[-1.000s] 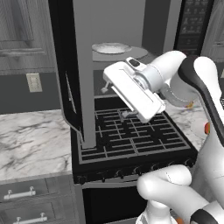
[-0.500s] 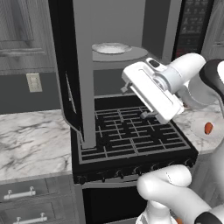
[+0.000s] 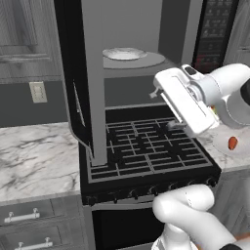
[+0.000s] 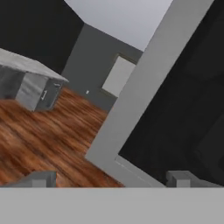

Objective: Pick the sweet potato from the counter and place it in the microwave. Then turn on the microwave.

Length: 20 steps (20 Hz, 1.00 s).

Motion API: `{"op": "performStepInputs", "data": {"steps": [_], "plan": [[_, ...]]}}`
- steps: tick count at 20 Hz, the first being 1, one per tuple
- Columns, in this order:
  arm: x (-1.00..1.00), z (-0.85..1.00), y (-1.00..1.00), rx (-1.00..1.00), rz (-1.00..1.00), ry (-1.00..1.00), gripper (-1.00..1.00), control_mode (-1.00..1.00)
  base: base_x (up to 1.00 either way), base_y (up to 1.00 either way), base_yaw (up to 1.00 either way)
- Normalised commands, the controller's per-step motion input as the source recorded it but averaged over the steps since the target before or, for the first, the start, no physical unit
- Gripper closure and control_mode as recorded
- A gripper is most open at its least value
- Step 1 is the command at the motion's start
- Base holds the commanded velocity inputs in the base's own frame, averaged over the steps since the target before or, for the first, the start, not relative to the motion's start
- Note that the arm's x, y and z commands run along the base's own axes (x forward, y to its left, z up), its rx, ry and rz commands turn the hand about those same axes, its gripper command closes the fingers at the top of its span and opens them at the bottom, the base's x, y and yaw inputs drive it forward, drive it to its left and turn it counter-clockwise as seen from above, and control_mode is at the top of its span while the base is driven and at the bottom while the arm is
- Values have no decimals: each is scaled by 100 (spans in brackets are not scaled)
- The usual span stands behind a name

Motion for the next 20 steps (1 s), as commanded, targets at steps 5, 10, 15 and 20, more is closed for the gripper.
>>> {"op": "performStepInputs", "data": {"steps": [5,10,15,20], "plan": [[0,0,-18,0,-39,7,-100,-100,0,0,0],[0,0,-18,0,-36,9,-100,-100,0,0,0],[0,4,-21,0,-30,15,-100,-100,0,0,0],[4,6,-26,0,-30,16,-100,-100,0,0,0]]}}
